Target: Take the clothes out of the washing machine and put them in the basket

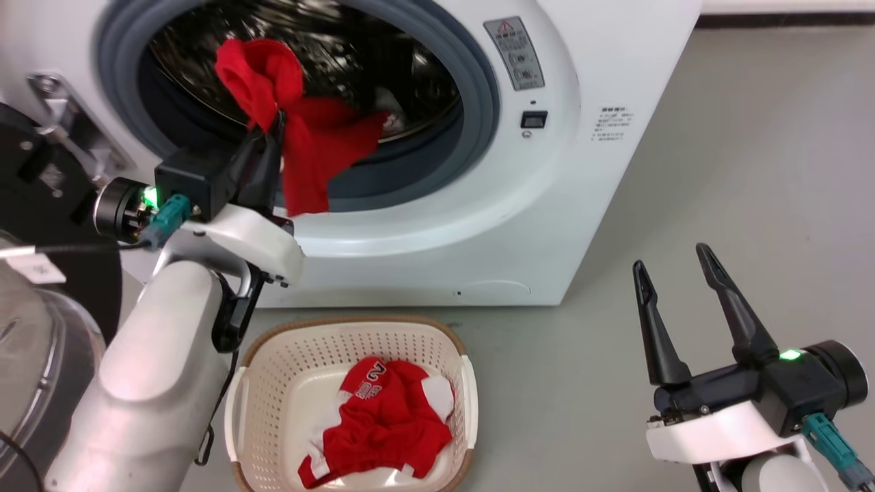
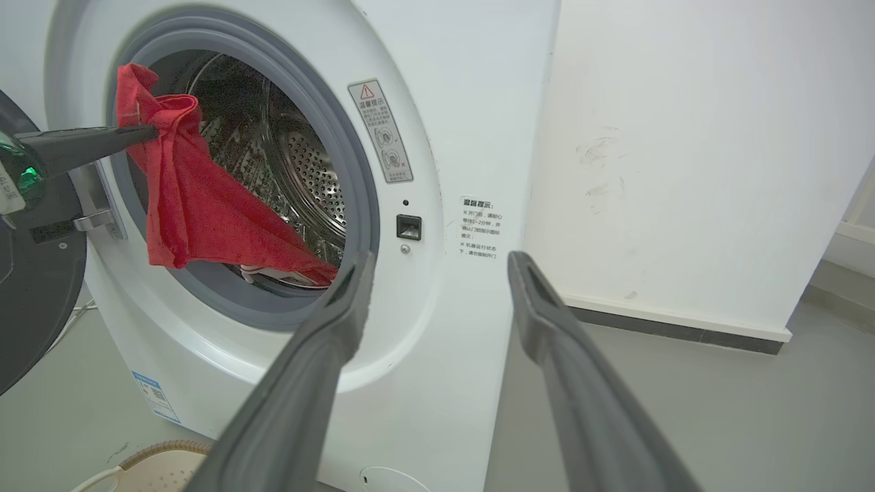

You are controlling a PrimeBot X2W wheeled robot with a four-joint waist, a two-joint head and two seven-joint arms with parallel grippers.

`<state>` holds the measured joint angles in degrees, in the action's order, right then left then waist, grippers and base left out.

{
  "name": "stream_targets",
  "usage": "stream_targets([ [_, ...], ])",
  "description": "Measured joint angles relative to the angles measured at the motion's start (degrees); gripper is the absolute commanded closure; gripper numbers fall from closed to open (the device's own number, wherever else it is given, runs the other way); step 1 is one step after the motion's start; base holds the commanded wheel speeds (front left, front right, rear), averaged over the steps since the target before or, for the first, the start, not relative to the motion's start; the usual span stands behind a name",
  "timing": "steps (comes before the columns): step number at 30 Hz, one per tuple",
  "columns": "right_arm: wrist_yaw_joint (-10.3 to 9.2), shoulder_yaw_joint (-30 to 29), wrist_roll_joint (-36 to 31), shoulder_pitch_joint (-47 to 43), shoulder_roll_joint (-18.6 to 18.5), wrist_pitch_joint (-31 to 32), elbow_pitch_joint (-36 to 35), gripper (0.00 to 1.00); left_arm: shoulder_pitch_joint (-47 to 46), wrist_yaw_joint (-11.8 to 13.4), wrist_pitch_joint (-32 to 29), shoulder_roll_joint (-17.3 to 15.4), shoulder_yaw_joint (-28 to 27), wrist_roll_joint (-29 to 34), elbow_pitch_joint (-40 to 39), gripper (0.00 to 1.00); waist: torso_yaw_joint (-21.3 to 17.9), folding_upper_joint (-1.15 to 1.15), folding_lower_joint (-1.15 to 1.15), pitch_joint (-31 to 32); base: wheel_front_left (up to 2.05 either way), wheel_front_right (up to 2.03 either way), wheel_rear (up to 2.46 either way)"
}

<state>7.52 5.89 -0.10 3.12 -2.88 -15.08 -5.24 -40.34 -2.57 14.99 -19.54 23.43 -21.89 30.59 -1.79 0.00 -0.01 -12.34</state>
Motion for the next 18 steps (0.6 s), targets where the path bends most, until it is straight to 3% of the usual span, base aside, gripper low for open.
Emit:
stream_targets([
  [18,-0.01,0.16,0.57,-4.06,-0.01,0.0,0.98,0.0,8.55,6.04,-7.37,-6.27,-0.29,2.11,-32.55,1.0,1.44,0.0,0.01,6.56,0.0,0.0,0.0],
])
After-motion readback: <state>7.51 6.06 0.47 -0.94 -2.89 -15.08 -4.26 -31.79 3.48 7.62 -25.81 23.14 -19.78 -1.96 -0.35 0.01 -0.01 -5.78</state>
